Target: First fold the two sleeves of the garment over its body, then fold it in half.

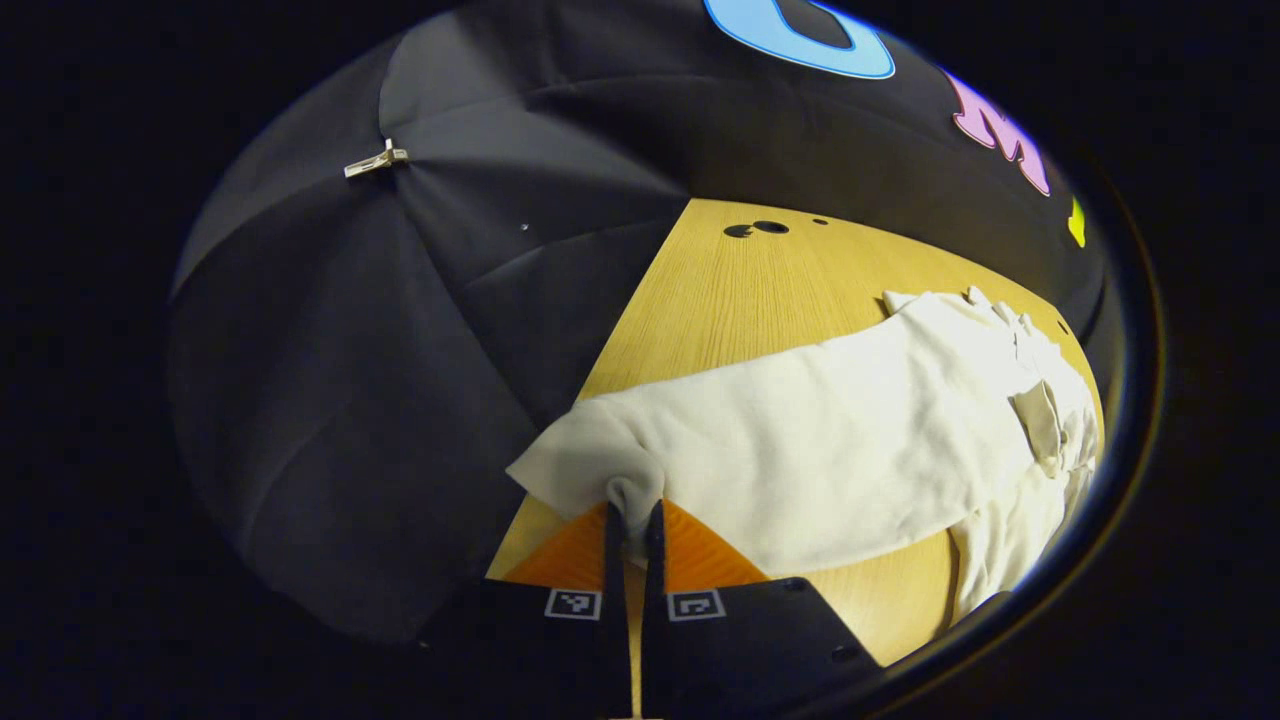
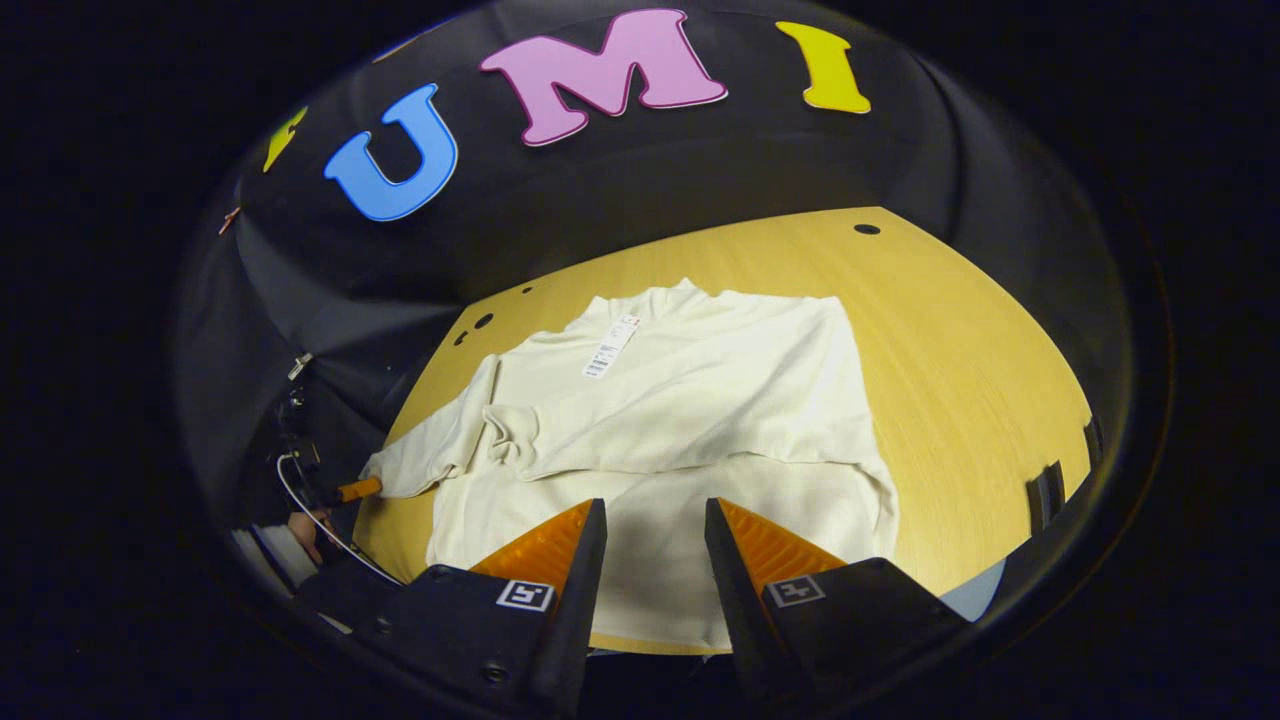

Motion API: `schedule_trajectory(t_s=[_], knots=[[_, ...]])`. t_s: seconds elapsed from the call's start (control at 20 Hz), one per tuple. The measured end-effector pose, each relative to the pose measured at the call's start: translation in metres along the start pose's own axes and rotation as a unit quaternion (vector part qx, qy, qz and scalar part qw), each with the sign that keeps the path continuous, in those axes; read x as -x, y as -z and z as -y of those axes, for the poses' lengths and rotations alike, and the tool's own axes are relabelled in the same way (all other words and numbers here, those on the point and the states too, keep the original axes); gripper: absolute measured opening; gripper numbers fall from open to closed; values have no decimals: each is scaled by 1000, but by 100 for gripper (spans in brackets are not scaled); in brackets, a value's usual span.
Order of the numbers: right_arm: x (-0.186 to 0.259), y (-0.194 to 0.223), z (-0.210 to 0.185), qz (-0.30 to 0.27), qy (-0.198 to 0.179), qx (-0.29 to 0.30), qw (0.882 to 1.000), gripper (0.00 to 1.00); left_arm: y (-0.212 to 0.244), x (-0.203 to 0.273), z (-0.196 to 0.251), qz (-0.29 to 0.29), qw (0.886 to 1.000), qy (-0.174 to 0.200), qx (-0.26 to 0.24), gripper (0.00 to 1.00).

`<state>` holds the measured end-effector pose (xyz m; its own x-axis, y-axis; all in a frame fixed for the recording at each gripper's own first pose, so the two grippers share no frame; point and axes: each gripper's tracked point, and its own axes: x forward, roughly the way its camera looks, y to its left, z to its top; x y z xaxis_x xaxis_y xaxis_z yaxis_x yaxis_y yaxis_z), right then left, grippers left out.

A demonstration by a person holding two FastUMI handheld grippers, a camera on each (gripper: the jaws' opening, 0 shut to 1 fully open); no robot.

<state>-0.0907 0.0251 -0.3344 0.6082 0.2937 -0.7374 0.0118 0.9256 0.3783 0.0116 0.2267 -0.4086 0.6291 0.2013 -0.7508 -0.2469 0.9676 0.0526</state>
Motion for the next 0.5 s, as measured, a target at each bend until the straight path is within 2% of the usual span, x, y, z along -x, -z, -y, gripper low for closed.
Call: schedule_trajectory(t_s=[0.15,0.5], knots=[[7,2,17,3,12,-7,1000,62,-27,22,13,44,999,9,2,8],[12,2,49,4,28,-30,999,62,-94,99,99,130,988,86,-4,8]])
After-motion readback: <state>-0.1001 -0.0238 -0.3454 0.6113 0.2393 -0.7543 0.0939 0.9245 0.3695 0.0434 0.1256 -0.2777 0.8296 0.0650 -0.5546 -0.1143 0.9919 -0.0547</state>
